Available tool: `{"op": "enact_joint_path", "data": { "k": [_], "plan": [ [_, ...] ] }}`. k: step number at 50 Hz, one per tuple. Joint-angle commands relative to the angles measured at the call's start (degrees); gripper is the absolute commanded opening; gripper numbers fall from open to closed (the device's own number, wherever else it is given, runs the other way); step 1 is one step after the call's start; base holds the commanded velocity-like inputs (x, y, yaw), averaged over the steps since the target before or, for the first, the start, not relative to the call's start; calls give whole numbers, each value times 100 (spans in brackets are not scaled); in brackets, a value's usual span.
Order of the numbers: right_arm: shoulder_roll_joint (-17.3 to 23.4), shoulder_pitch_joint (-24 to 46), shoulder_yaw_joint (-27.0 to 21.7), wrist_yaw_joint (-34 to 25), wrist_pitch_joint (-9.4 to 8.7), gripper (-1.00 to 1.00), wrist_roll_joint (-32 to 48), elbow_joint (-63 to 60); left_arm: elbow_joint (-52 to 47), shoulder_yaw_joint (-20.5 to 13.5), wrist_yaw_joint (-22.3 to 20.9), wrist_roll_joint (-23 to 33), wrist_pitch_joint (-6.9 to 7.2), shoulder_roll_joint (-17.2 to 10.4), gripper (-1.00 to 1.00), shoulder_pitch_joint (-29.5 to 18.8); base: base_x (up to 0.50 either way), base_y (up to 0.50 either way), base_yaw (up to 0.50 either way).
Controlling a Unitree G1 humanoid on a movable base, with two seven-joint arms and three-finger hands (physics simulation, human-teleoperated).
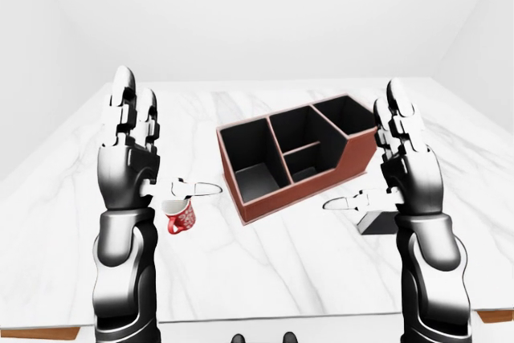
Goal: Pick up the book and place it in the left compartment of the caddy.
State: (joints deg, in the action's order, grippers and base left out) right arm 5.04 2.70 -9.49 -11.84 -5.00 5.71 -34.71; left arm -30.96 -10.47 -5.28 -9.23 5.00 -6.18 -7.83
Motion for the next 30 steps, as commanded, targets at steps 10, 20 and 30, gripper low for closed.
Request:
{"op": "enact_joint_path", "data": {
  "k": [10, 20, 30],
  "plan": [
    [-20, 28, 50, 100, 0, 100, 64, 199, 172, -9, -26, 22, 0, 10, 100, 27, 30, 0, 0],
    [25, -190, 56, 4, 0, 100, 227, 228, 244, -33, -28, 2, 0, -1, 100, 43, 4, 0, 0],
    [-51, -259, -36, -296, 0, 100, -219, -77, 323, -6, -51, 46, 0, 4, 100, 59, -2, 0, -10]
  ]
}}
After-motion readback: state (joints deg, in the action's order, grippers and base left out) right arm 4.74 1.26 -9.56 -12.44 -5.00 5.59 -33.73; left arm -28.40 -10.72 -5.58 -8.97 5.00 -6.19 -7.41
